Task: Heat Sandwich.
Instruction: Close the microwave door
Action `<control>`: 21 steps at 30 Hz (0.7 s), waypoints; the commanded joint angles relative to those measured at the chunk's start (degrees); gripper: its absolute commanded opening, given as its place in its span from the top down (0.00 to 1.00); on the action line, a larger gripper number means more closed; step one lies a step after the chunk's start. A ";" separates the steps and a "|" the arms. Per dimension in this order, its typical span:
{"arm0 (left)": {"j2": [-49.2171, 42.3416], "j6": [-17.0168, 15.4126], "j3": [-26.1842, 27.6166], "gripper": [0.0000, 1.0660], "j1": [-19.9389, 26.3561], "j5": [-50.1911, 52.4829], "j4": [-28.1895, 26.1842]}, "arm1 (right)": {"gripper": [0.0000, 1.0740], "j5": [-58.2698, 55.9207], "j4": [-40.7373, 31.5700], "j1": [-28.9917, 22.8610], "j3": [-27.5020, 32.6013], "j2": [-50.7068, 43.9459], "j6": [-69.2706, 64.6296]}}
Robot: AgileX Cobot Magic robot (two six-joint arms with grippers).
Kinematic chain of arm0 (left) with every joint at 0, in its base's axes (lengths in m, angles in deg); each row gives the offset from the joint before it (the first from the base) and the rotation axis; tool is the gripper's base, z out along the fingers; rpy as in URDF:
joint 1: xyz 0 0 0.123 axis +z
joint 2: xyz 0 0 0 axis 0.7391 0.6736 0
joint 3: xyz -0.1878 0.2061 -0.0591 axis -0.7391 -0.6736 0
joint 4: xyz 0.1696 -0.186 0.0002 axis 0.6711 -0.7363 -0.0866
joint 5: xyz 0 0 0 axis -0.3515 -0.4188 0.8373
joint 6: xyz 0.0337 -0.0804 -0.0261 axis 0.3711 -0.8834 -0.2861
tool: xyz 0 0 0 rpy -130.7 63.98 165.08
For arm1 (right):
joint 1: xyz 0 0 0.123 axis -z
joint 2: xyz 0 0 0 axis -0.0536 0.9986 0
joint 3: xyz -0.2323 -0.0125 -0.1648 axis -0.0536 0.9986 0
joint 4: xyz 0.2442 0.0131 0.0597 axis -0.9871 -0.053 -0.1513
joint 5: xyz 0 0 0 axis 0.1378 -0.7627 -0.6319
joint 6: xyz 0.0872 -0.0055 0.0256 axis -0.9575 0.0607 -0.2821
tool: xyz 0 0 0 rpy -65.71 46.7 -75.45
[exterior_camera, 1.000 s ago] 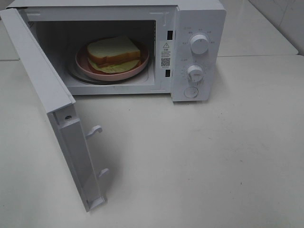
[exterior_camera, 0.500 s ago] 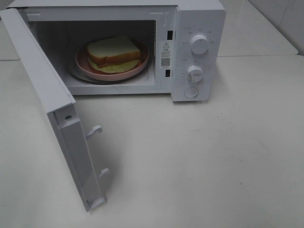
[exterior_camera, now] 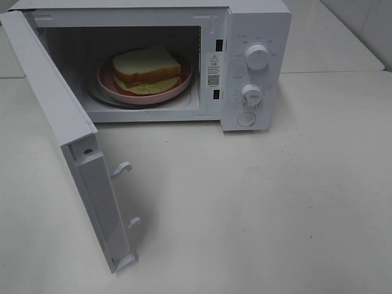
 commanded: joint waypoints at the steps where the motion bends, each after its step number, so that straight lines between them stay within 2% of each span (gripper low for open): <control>1: -1.26 -0.29 0.00 0.17 0.06 0.17 -0.34 | 0.29 0.69 -0.11 0.46 0.06 -3.61 0.29; 21: -1.03 -0.29 0.00 0.17 0.06 0.17 -0.34 | 0.29 0.69 -0.11 0.46 0.06 -3.50 0.23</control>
